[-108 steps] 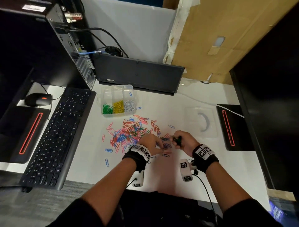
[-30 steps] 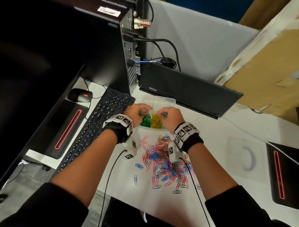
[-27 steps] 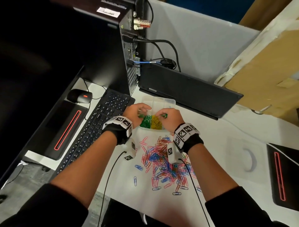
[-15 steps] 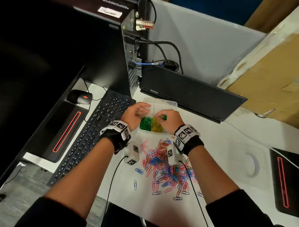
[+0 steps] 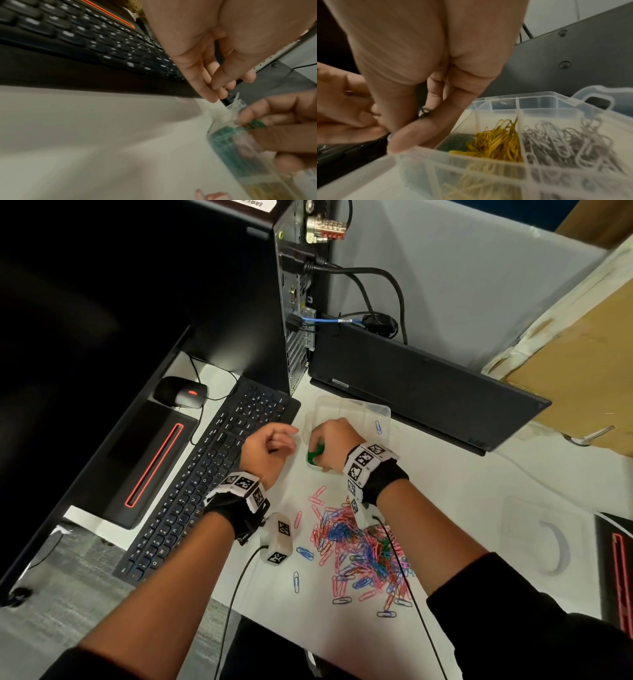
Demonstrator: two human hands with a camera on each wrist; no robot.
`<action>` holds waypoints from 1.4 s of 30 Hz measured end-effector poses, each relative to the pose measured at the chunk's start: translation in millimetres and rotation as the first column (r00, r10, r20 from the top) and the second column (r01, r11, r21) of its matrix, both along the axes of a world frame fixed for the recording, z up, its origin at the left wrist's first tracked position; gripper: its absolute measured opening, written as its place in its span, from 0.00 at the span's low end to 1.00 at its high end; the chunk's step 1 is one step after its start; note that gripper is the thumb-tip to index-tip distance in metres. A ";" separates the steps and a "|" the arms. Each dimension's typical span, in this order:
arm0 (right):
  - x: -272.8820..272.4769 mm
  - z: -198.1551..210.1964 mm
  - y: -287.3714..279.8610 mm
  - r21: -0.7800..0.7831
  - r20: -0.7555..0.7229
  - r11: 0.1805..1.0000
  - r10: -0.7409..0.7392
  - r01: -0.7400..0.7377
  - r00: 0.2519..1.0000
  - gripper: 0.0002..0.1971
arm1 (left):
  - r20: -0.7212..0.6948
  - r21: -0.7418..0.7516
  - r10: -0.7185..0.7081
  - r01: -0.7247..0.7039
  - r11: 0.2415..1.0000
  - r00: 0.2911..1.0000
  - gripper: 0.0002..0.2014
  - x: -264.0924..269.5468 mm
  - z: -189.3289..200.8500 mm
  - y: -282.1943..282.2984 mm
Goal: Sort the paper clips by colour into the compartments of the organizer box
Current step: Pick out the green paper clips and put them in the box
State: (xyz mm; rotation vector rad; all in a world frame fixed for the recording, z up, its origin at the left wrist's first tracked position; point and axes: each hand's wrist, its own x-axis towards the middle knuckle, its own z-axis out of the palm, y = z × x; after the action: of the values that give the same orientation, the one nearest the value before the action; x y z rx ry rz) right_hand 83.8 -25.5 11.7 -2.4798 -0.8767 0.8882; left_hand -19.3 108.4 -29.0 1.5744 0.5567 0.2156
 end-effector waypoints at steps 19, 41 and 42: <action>-20.7 7.5 -102.4 0.226 0.073 0.931 -0.309 0.286 0.948 0.02 | -0.337 0.505 -0.460 0.570 0.648 0.821 0.07 -69.9 -3.6 -59.9; -93.1 -34.0 -143.6 0.070 0.164 0.933 -0.359 0.352 0.919 0.07 | -0.434 0.617 -0.414 0.598 0.511 0.800 0.19 -46.5 7.1 -124.5; -92.6 -33.3 -145.6 0.104 0.121 0.919 -0.391 0.380 0.912 0.07 | -0.442 0.612 -0.412 0.603 0.512 0.797 0.18 -45.0 7.0 -128.2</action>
State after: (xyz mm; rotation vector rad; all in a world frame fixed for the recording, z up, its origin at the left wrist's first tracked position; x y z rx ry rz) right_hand -8.8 -171.1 -21.6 -2.5408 -0.4222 0.5386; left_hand -64.4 -19.8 -22.0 2.5248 0.1315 -0.2675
